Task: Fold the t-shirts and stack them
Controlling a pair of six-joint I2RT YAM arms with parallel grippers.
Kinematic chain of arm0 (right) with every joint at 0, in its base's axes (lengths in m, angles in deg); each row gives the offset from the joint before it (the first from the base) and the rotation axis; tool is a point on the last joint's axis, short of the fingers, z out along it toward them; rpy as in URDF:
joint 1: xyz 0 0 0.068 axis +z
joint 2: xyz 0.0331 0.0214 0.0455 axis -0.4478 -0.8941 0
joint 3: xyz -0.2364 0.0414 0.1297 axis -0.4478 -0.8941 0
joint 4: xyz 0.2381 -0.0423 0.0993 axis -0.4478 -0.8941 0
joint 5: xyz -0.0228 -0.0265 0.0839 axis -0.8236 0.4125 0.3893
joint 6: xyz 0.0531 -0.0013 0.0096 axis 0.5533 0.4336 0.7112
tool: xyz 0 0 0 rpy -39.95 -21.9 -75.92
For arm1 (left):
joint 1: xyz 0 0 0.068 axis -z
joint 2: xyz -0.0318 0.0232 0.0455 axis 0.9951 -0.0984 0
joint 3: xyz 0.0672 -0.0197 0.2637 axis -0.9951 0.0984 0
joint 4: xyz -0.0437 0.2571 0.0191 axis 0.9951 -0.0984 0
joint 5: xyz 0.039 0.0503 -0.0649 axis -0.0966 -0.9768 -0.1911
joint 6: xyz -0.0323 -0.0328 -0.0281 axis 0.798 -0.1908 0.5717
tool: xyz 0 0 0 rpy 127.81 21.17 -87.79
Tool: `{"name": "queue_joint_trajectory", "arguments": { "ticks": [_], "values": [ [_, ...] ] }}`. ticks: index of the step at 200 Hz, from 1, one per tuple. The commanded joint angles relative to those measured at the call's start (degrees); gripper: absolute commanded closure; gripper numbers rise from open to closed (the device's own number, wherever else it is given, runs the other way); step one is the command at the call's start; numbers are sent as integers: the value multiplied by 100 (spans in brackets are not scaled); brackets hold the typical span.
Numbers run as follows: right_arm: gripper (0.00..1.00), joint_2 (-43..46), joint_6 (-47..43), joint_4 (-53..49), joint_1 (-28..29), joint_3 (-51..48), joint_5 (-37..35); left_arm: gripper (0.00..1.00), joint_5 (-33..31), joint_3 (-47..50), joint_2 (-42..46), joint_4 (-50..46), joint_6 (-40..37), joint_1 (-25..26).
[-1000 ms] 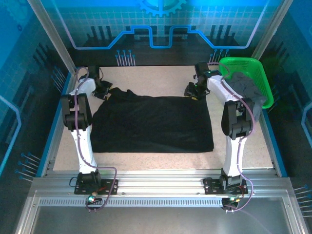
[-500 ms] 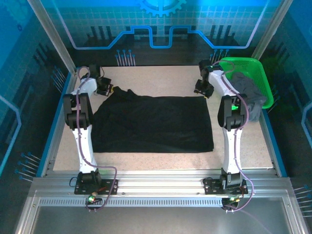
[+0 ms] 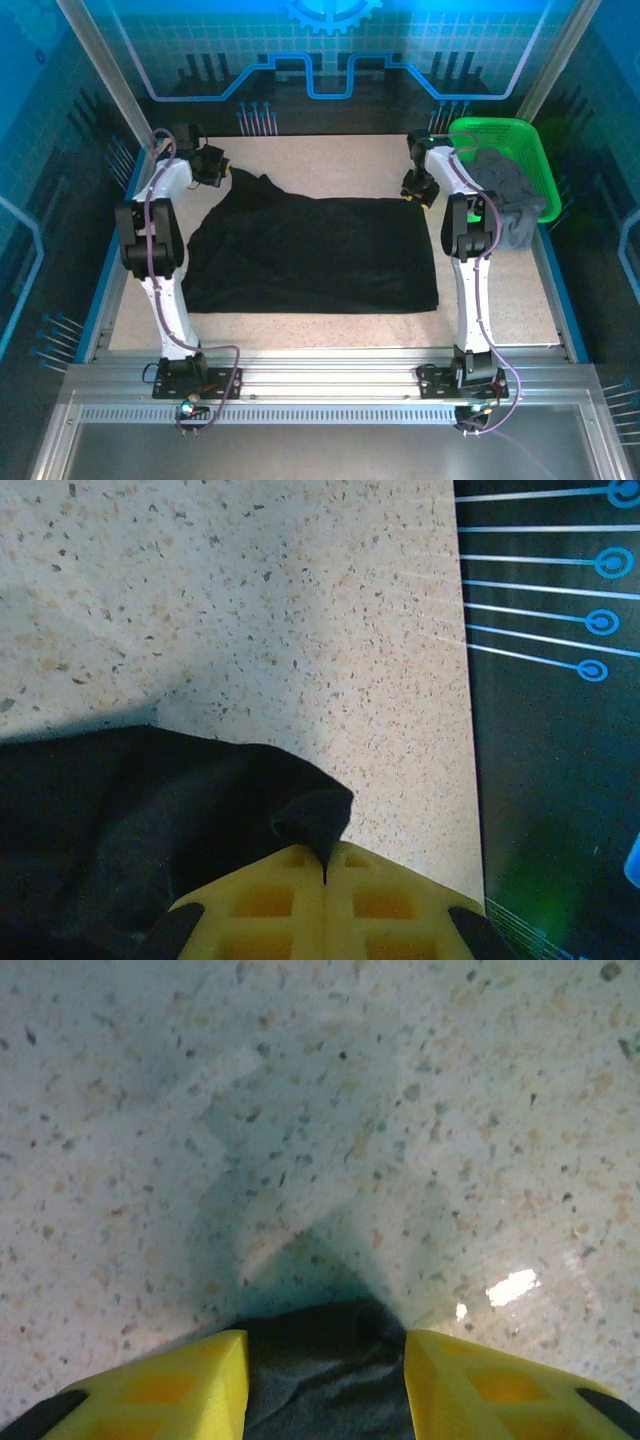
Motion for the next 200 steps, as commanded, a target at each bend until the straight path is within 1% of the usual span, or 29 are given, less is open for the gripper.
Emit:
{"name": "queue_joint_trajectory", "arguments": {
  "ticks": [1,18,48,82,102,118,136,146,160,171,200],
  "values": [
    [54,-178,66,-94,-159,243,116,100,241,166,385,32,136,60],
    [53,-115,23,-21,-161,245,167,100,291,216,501,15,147,78],
    [45,23,-1,66,-138,236,225,100,347,314,653,-20,148,129],
    [45,91,82,97,-149,107,269,100,350,592,856,79,200,151],
    [48,11,112,108,-173,86,297,100,347,722,963,130,222,157],
    [53,-78,78,118,-203,93,331,100,356,784,1038,122,216,157],
    [65,-159,18,65,-207,139,367,100,373,843,1116,102,208,157],
    [74,-147,-24,60,-208,119,355,100,382,882,1169,106,206,157],
    [90,-53,-114,117,-200,42,340,100,388,944,1268,76,209,157],
    [100,71,-213,197,-181,-27,317,100,393,986,1377,-9,217,162],
    [100,642,-629,633,-100,-456,283,100,330,1204,1825,-489,220,201]
  ]
}}
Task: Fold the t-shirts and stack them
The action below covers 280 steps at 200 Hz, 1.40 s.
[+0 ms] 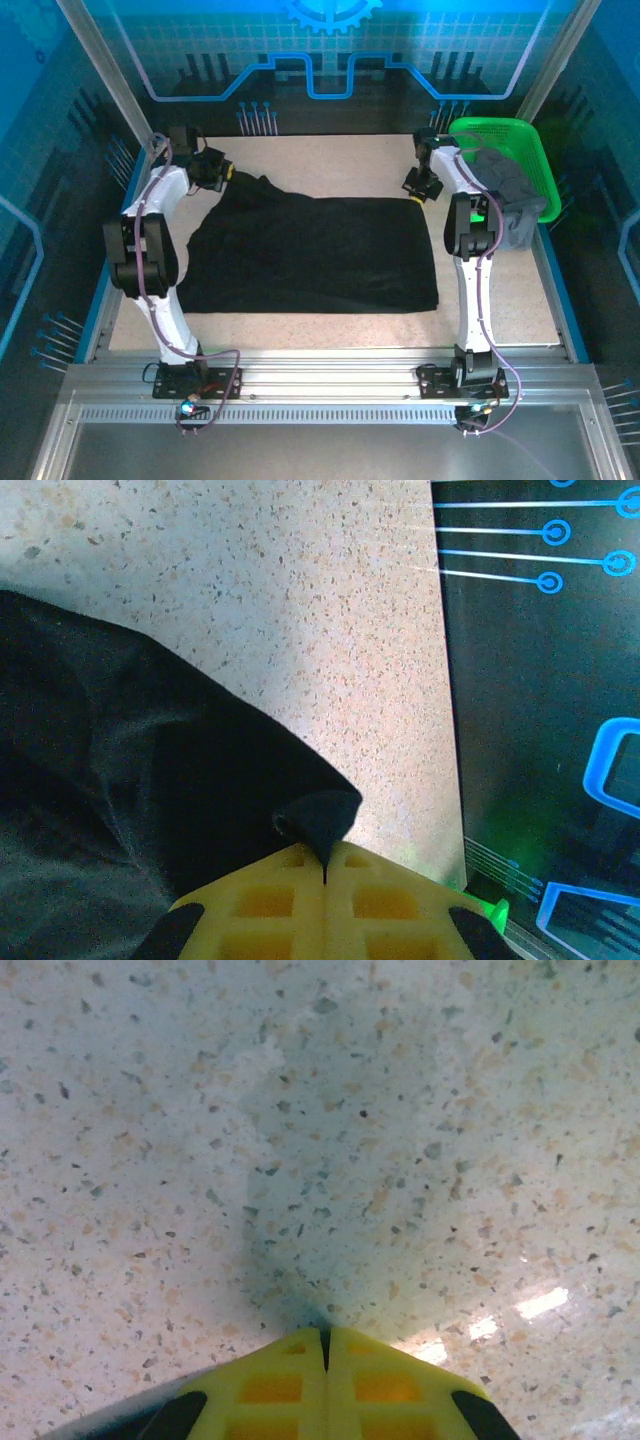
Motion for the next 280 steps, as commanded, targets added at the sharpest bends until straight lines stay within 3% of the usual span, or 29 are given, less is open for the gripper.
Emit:
{"name": "queue_joint_trajectory", "arguments": {
  "ticks": [1,56,143,195,280],
  "values": [
    [100,613,-395,320,40,-346,-33,100,92,203,630,-458,71,68],
    [100,1950,-706,899,177,-1666,174,100,-392,1358,2180,-1439,62,94],
    [100,4036,-293,1694,152,-5054,375,100,-1201,3167,4470,-2971,-82,85],
    [100,4649,-198,1723,175,-5938,486,100,-1504,3952,5211,-3488,-22,92],
    [100,4921,-191,1503,243,-6330,409,100,-1541,4626,5368,-3549,60,164]
  ]
}}
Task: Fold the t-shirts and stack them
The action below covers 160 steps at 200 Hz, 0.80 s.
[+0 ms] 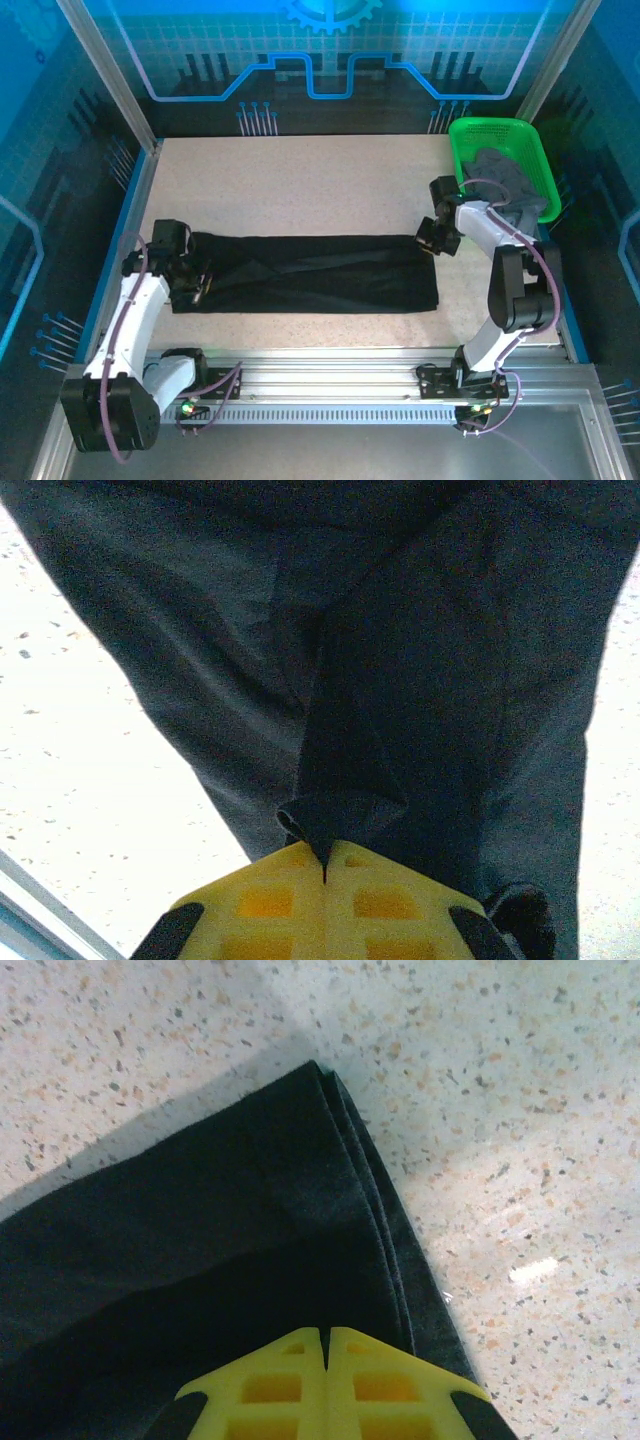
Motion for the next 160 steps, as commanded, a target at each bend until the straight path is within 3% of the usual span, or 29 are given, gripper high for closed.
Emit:
{"name": "queue_joint_trajectory", "arguments": {
  "ticks": [1,22,41,88,118,160],
  "values": [
    [100,229,99,-167,90,-91,-54,100,-133,217,116,-255,67,55],
    [99,410,223,-317,85,-267,-321,100,-178,404,139,-278,101,66],
    [87,649,388,-397,63,-448,-521,100,-216,528,192,-267,144,73],
    [72,1027,610,-176,195,-437,-340,96,-387,523,110,-178,41,82],
    [74,500,694,-127,435,-90,-73,95,-456,534,3,-74,-34,82],
    [89,-122,982,33,473,-437,271,95,-478,658,-154,197,71,143]
  ]
}}
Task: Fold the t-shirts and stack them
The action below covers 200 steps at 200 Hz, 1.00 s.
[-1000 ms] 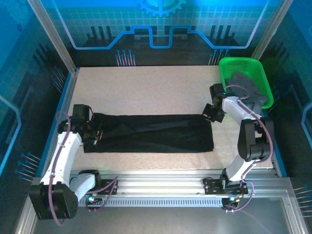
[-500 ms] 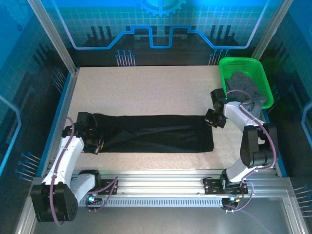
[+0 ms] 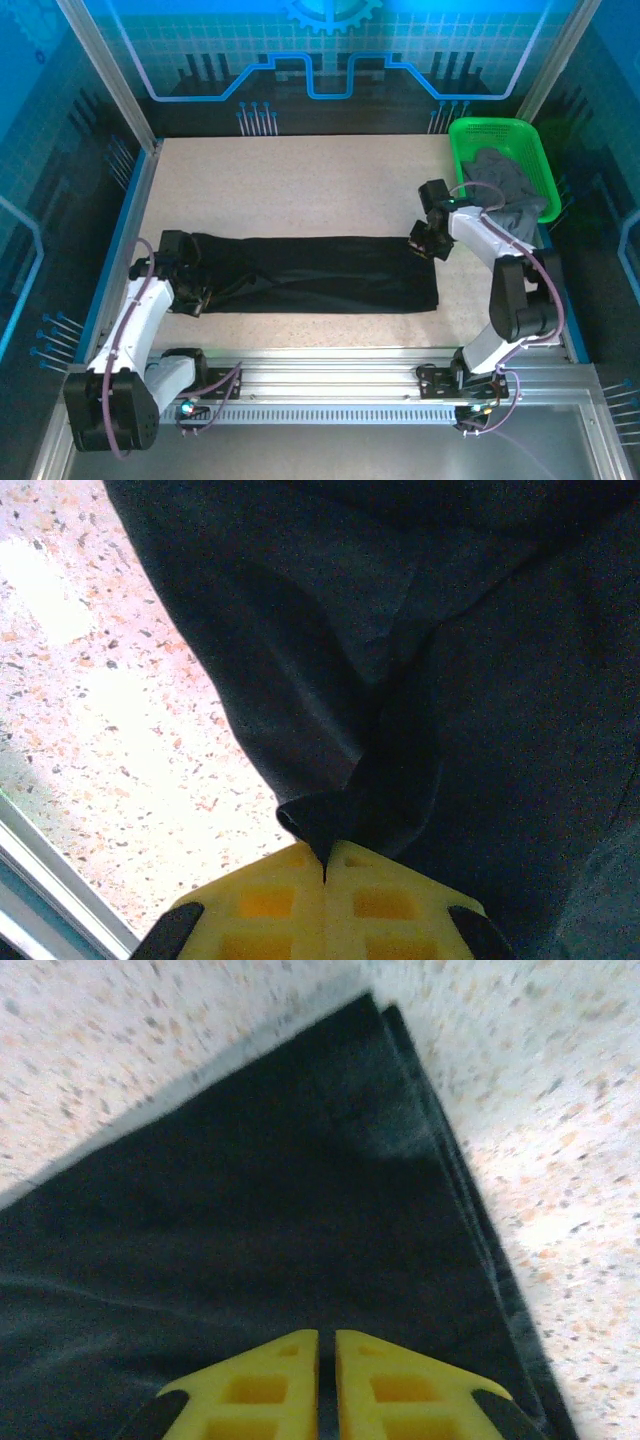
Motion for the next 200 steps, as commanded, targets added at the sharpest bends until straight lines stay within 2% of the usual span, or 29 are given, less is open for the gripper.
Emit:
{"name": "queue_joint_trajectory", "arguments": {
  "ticks": [1,32,57,79,108,128,161,180,200],
  "values": [
    [89,-313,240,54,-8,-263,293,95,-160,138,-103,136,76,75],
    [90,-461,179,212,-106,-511,374,91,-83,150,-414,423,98,153],
    [88,-451,34,48,-108,-316,201,69,10,-31,-592,352,100,229],
    [87,-381,-23,-143,-95,-106,17,64,-150,-370,-410,78,172,269],
    [83,-167,-104,-177,57,59,-109,50,-369,-902,-437,209,-8,236],
    [81,-223,-246,-78,272,229,20,46,-424,-1387,-897,343,-273,78],
    [80,-799,-334,-4,460,555,391,45,-310,-1793,-1680,918,-726,-506],
    [80,-1204,-388,-87,453,782,338,48,155,-1802,-2193,1596,-1199,-876],
    [80,-1510,-450,-186,367,1011,289,52,390,-1812,-2535,1949,-1715,-1009]
  ]
}}
